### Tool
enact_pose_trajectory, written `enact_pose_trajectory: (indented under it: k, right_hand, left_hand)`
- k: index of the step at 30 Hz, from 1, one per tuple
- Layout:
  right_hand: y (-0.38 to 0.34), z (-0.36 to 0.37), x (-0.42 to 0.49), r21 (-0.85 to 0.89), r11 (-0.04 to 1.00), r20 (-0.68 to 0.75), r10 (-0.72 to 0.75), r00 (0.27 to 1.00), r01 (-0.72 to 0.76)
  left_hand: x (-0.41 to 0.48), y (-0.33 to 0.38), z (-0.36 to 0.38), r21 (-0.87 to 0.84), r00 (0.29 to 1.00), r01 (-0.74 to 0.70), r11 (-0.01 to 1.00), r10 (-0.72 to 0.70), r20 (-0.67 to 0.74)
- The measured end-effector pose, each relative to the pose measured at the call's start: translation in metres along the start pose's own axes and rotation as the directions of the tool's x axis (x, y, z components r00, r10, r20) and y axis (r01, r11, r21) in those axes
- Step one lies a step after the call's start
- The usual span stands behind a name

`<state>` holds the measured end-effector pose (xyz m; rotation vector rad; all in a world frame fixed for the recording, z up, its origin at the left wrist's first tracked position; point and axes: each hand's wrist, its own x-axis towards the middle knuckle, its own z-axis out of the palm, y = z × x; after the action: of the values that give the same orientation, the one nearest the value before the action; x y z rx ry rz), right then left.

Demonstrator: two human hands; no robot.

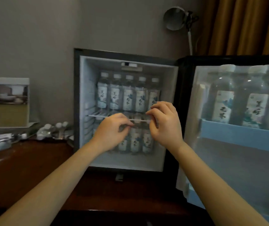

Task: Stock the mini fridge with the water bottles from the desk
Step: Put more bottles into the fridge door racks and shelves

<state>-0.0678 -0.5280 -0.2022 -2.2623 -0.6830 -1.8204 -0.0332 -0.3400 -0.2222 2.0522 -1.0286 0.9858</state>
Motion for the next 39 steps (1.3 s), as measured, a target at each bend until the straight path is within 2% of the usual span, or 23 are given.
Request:
enact_pose_trajectory:
  k: [5, 9, 13, 16, 19, 23, 25, 28, 29, 31, 32, 34, 39]
  right_hand:
    - [-0.055, 0.084, 0.012, 0.176, 0.984, 0.055, -0.031, 0.998, 0.021]
    - [-0.111, 0.148, 0.021, 0.334, 0.943, 0.152, -0.051, 0.987, -0.003]
    - [-0.166, 0.208, 0.028, 0.474, 0.879, 0.260, -0.077, 0.962, -0.058]
    - [-0.203, 0.252, 0.027, 0.504, 0.855, 0.394, -0.098, 0.914, -0.125]
    - [-0.233, 0.303, 0.025, 0.483, 0.857, 0.579, -0.157, 0.800, -0.181]
    - [-0.269, 0.362, 0.017, 0.471, 0.794, 0.795, -0.193, 0.575, -0.384]
    - [-0.284, 0.389, 0.008, 0.443, 0.799, 0.847, -0.224, 0.483, -0.407]
    - [-0.297, 0.426, -0.006, 0.406, 0.825, 0.887, -0.252, 0.387, -0.392]
    - [-0.300, 0.439, -0.010, 0.390, 0.840, 0.906, -0.279, 0.318, -0.376]
    - [-0.305, 0.459, -0.020, 0.377, 0.876, 0.926, -0.361, 0.108, -0.302]
    - [-0.305, 0.467, -0.023, 0.384, 0.884, 0.922, -0.385, 0.051, -0.266]
    - [-0.302, 0.478, -0.022, 0.388, 0.881, 0.917, -0.399, 0.014, -0.270]
    - [-0.299, 0.489, -0.017, 0.429, 0.869, 0.899, -0.438, 0.018, -0.247]
  left_hand:
    - [-0.044, -0.063, -0.055, 0.136, 0.983, 0.180, 0.974, -0.183, 0.006]
    - [-0.082, -0.113, -0.105, 0.228, 0.936, 0.346, 0.910, -0.353, -0.013]
    - [-0.119, -0.160, -0.153, 0.272, 0.821, 0.567, 0.778, -0.562, -0.104]
    - [-0.147, -0.192, -0.182, 0.352, 0.724, 0.672, 0.651, -0.677, -0.131]
    - [-0.172, -0.226, -0.202, 0.406, 0.622, 0.747, 0.527, -0.769, -0.146]
    - [-0.199, -0.272, -0.220, 0.444, 0.516, 0.799, 0.405, -0.841, -0.161]
    - [-0.210, -0.293, -0.225, 0.468, 0.471, 0.808, 0.357, -0.869, -0.151]
    - [-0.223, -0.325, -0.228, 0.510, 0.395, 0.814, 0.278, -0.909, -0.134]
    - [-0.225, -0.336, -0.229, 0.521, 0.377, 0.814, 0.256, -0.916, -0.139]
    - [-0.231, -0.359, -0.229, 0.521, 0.347, 0.825, 0.218, -0.924, -0.163]
    - [-0.233, -0.370, -0.228, 0.515, 0.337, 0.833, 0.202, -0.924, -0.182]
    - [-0.237, -0.391, -0.222, 0.502, 0.315, 0.849, 0.163, -0.920, -0.234]
    - [-0.232, -0.445, -0.208, 0.527, 0.260, 0.849, 0.036, -0.897, -0.358]
